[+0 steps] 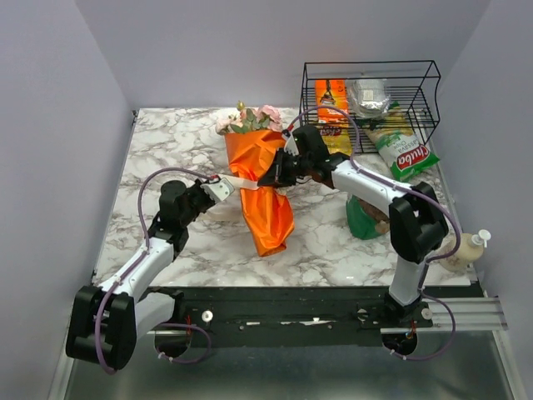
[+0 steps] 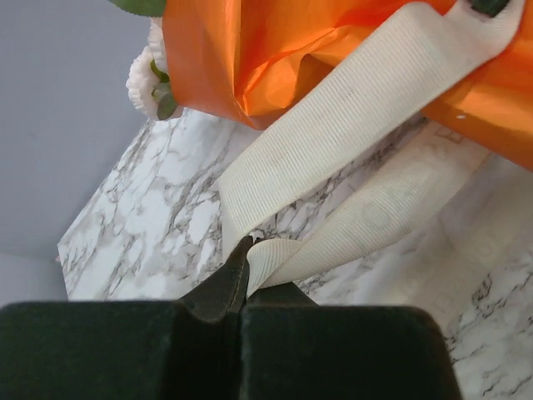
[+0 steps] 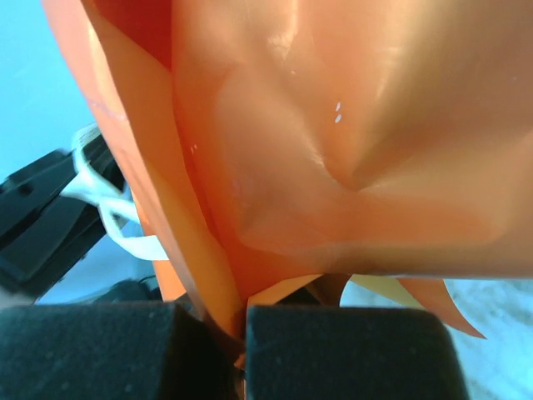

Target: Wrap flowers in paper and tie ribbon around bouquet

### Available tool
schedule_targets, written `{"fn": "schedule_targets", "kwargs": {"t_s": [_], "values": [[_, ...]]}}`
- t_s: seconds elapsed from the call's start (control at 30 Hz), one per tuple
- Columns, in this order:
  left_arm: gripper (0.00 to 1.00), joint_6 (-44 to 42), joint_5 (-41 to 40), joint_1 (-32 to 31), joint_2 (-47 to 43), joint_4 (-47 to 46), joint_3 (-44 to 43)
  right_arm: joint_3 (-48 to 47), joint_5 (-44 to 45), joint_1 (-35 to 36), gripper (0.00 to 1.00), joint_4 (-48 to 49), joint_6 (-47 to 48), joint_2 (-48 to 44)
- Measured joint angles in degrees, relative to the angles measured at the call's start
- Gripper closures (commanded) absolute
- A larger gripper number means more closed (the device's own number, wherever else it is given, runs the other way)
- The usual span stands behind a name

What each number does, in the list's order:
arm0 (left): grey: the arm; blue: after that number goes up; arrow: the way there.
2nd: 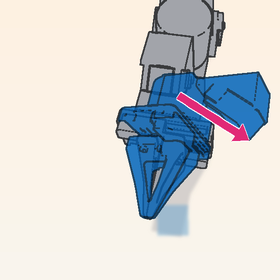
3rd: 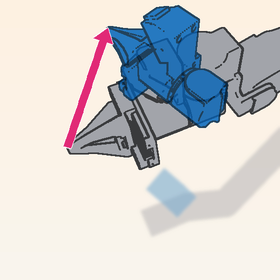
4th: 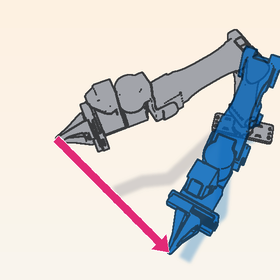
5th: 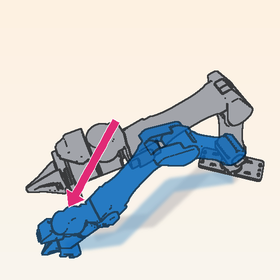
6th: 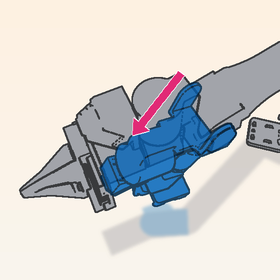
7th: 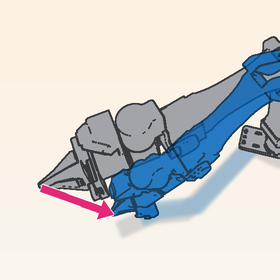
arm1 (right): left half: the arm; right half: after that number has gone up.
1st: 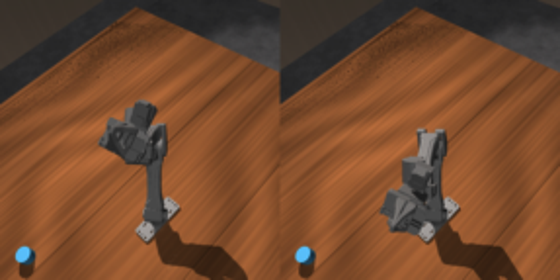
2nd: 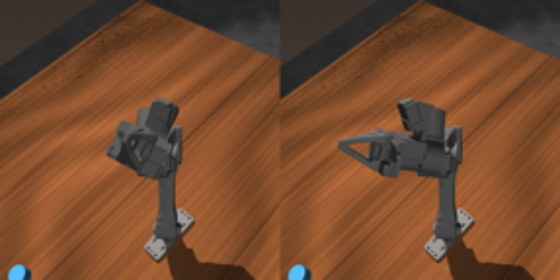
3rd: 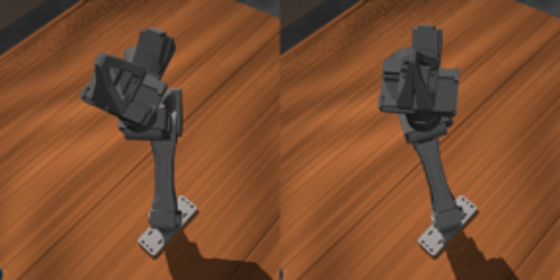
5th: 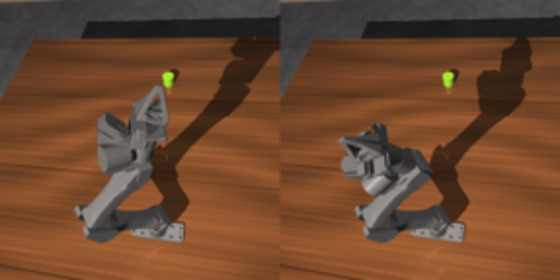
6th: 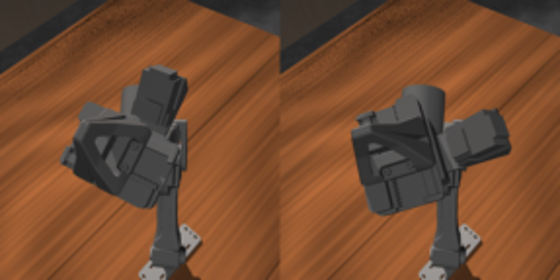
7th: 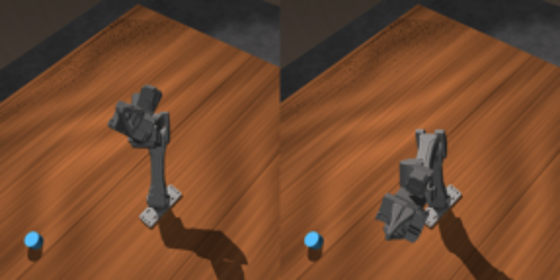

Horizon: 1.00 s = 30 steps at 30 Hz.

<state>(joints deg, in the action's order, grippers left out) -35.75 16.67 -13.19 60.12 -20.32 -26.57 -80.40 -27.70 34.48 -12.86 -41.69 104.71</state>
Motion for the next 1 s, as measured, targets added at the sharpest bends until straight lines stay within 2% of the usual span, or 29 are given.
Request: {"fn": "schedule_targets", "kwargs": {"t_s": [0.33,0.4,0.5,0.53,0.7,0.73,0.8,0.87,0.9,1.0], "values": [[1.0,-15.56,10.03,0.83,2.78,11.54,0.83,1.6,2.01,1.01,0.99,6.49,1.09,10.47],[1.0,-18.34,11.54,0.81,4.59,14.53,0.76,1.86,1.9,1.16,0.95,7.32,2.05,12.07],[1.0,-21.05,13.53,0.81,6.21,19.19,0.28,1.86,1.03,1.2,0.79,8.81,3.72,14.38],[1.0,-21.51,14.08,0.81,6.43,20.44,-0.09,1.86,0.81,1.2,0.66,8.96,4.17,14.78],[1.0,-21.42,16.65,0.81,6.62,25.86,-4.24,2.73,-0.74,1.2,0.47,10.27,6.69,14.38],[1.0,-21.05,17.38,0.81,6.62,26.75,-5.57,3.21,-1.18,1.2,0.39,10.29,7.17,13.92],[1.0,-20.31,18.95,0.81,6.67,28.63,-7.87,4.26,-1.9,1.2,0.31,10.27,8.09,12.55],[1.0,-19.85,20.5,0.79,6.82,30.4,-9.86,5.46,-2.32,1.18,0.08,10.01,8.9,10.4],[1.0,-19.21,21.33,0.74,6.88,31.23,-10.6,5.88,-2.4,1.18,0.0,9.86,9.29,9.2],[1.0,-18.43,22.56,0.7,6.99,33.38,-11.15,7.1,-2.6,1.18,0.0,9.57,10.78,5.51]]}}
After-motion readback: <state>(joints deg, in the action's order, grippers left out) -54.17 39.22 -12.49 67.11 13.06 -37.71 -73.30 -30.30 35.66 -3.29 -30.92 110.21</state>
